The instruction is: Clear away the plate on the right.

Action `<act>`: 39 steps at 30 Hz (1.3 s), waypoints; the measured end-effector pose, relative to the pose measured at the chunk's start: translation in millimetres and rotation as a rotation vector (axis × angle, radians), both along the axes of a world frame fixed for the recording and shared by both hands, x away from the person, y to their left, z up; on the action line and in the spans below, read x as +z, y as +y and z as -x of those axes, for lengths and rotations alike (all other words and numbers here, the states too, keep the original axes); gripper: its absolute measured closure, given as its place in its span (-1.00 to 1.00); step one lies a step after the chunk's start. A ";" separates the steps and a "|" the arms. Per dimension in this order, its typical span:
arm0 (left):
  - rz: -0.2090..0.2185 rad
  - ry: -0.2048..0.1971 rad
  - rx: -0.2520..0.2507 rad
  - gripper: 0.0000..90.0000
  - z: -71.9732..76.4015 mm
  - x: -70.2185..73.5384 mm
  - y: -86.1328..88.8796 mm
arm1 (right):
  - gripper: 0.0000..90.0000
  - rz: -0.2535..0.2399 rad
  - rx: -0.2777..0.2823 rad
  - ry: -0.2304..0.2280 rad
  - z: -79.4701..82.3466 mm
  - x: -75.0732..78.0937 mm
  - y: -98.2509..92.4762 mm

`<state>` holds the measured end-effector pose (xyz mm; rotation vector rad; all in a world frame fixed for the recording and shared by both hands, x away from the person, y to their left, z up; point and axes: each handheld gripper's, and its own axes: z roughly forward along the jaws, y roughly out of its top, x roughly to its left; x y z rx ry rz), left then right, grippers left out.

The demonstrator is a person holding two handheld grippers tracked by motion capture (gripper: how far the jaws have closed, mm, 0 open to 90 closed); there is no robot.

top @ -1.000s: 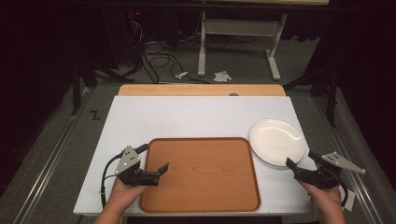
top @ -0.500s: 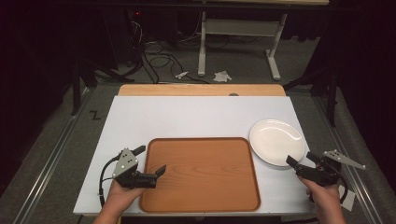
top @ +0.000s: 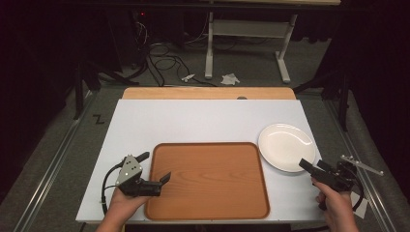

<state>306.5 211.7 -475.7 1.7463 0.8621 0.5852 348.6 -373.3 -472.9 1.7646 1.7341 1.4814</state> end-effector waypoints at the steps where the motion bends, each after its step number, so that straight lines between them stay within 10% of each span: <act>1: 0.001 0.002 0.004 -1.00 -0.5 0.1 0.7 | -0.98 -0.011 -0.004 0.005 0.0 -0.3 -0.8; 39: 0.050 0.006 0.023 -0.99 1.1 8.8 7.4 | -0.98 -0.146 -0.098 0.102 -12.8 -1.7 -14.2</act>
